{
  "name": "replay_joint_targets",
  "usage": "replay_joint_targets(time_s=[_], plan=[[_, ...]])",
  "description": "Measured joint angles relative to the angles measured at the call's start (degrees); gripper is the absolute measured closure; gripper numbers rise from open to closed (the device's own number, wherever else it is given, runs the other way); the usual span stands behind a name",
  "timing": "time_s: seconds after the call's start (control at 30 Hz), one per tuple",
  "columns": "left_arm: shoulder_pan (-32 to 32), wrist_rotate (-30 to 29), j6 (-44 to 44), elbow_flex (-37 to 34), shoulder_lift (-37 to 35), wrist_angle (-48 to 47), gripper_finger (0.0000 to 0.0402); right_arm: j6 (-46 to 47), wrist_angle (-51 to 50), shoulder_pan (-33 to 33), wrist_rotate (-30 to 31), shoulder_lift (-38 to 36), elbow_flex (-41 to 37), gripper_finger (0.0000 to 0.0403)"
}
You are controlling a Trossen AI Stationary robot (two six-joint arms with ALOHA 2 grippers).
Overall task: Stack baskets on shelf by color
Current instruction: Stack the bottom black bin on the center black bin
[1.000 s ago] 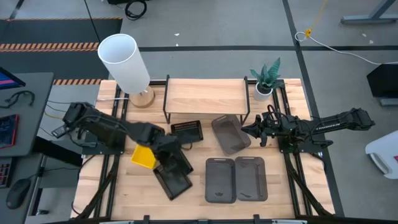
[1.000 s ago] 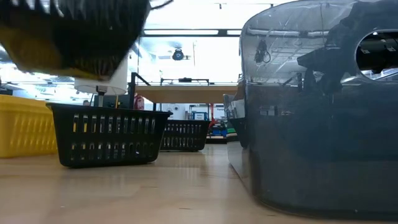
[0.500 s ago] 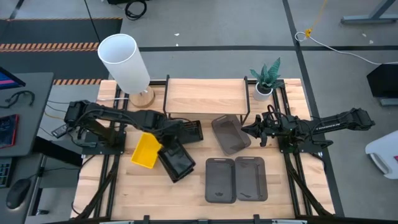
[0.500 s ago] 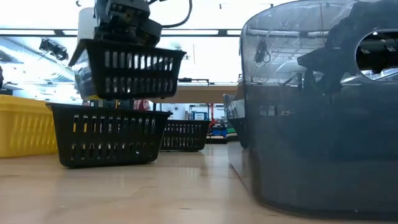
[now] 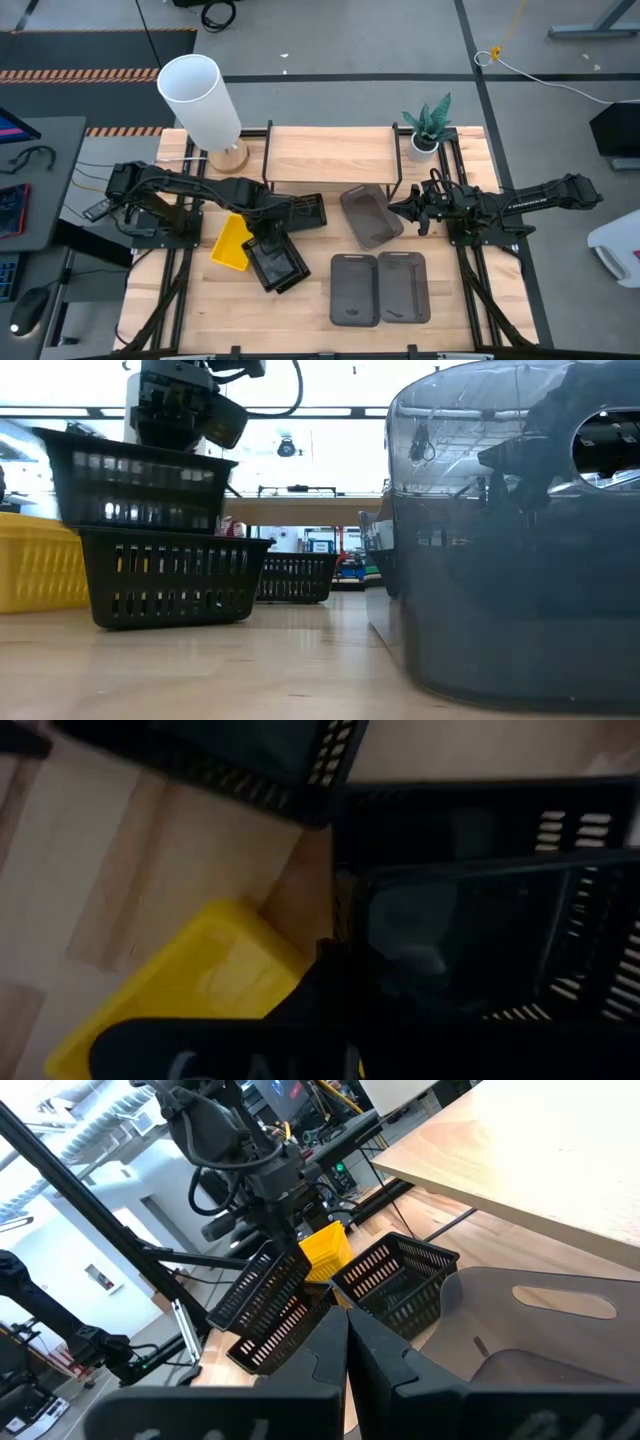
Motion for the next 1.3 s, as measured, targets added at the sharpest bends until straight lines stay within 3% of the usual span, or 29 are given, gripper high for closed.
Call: replay_joint_targets(time_s=[0.4,1.3], plan=[[-0.22,-1.11,-5.00,0.00,0.00,-1.58,0.0394,0.01,0.00,0.00,-0.02,0.02,0.00,0.0389],[-6.94,-12.84,-7.72,0.00,0.13,4.99,0.0394,0.01,0.00,0.00,0.00,0.01,0.01,0.0389]])
